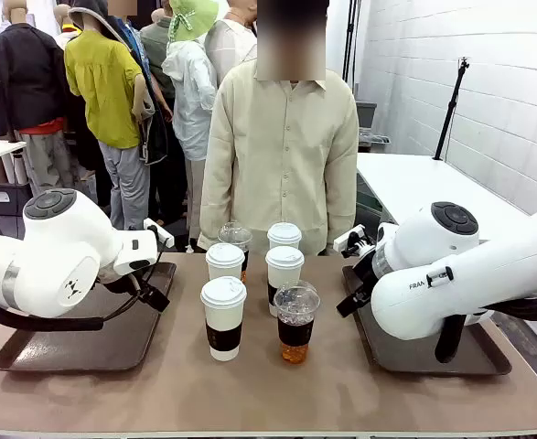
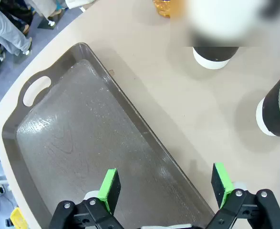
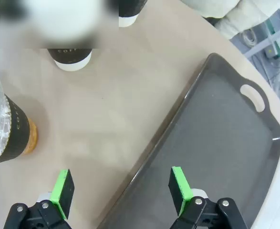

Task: Distribute the coffee onto the tray.
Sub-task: Pick up one iced Americano and place it on the right Handle tray.

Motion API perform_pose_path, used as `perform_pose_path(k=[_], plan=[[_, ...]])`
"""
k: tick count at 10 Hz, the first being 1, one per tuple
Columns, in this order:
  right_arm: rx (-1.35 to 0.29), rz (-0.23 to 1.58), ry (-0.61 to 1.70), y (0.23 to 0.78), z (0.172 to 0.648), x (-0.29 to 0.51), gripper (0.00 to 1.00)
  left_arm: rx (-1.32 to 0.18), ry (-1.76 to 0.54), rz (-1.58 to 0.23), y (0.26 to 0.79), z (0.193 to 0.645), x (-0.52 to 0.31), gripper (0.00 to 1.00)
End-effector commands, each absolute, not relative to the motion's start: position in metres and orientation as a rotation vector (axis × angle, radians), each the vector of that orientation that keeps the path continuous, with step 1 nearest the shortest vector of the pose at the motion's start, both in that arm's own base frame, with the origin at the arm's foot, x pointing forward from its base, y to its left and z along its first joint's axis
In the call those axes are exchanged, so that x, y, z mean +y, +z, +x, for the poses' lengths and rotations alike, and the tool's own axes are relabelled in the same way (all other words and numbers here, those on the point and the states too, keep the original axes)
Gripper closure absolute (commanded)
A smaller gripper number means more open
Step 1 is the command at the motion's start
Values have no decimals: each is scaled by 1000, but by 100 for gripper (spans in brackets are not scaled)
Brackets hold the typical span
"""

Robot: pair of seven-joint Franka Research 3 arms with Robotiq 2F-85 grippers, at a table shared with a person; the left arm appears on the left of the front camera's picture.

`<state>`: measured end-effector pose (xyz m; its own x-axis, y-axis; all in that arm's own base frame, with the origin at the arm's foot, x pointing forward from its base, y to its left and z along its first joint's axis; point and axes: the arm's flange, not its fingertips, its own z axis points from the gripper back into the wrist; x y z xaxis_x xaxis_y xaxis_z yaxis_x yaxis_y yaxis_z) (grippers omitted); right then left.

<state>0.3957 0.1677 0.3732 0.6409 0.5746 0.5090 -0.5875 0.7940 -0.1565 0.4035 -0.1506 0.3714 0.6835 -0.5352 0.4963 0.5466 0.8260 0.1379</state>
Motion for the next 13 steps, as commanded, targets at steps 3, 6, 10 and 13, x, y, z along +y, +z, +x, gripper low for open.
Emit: perform_pose_path(k=[3,6,10,13], plan=[[-572,24,662,373,396,168,0,-550,-607,-22,371,403,-151,0],[-572,24,662,373,396,168,0,-550,-607,-22,371,403,-151,0],[-572,24,662,373,396,168,0,-550,-607,-22,371,403,-151,0],[-596,56,653,399,394,166,0,-566,-612,-24,394,400,-155,0]])
